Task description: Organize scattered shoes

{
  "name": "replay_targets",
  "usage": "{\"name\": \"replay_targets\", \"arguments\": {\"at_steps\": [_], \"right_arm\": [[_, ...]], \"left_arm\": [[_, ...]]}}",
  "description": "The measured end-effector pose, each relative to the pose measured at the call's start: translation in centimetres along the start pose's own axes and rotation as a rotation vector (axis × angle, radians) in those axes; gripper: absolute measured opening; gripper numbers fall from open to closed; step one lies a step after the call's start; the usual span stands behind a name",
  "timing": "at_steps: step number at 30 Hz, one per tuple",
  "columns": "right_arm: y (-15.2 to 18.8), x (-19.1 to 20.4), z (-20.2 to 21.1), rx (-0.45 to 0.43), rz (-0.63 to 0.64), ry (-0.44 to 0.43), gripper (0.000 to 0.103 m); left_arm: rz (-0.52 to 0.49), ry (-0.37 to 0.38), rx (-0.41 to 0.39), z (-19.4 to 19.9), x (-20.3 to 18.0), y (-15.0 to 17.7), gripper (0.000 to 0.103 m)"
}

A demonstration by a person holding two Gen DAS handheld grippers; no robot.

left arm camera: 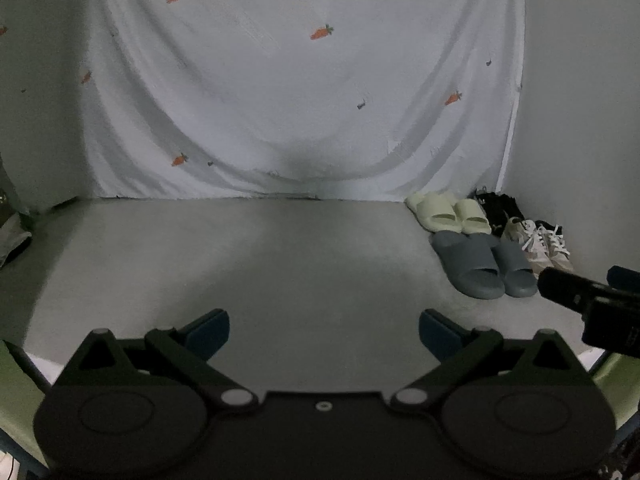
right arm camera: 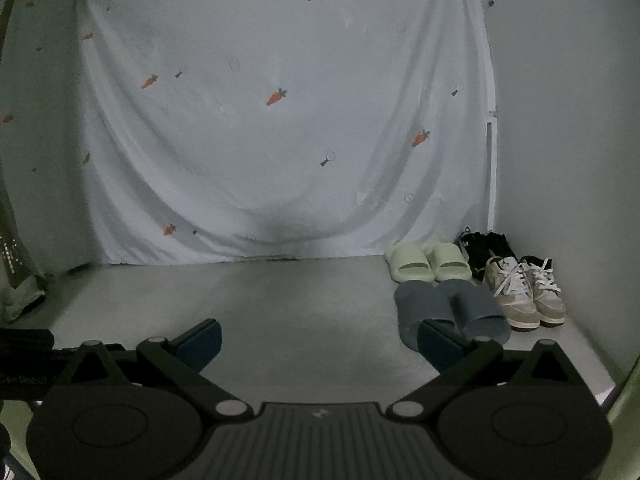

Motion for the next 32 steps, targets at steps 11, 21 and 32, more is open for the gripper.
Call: {"name": "replay_targets", "arguments": {"at_steps": [11, 21, 32], "right_arm": [[1.4, -0.3, 3.0, 0.006, 0.004, 0.028, 0.103], [1.5, -0.5, 3.7, -0.003, 0.008, 0.046, 0.103], [1.5, -0.2, 3.7, -0.004, 0.006, 0.057, 0.103]], "left_arm": [[0.008, 0.03, 0.035, 1.2, -0.5, 1.5, 0.102], [-0.021, 0.027, 0.018, 1.6, -0.9, 1.6, 0.102], [-0.027, 0.076, 0.016, 1.4, -1.4, 1.6, 0.102]]}}
Point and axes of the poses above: each gripper's, at about its wrist camera, not at the fingertips, and z roughly against the way its jaws point, x to its left, y to its underside, the point moved 10 cm from there along -z, roughly the way its jaws point, and after that the axes turned 10 degrees about y, right-handed, at the moved point
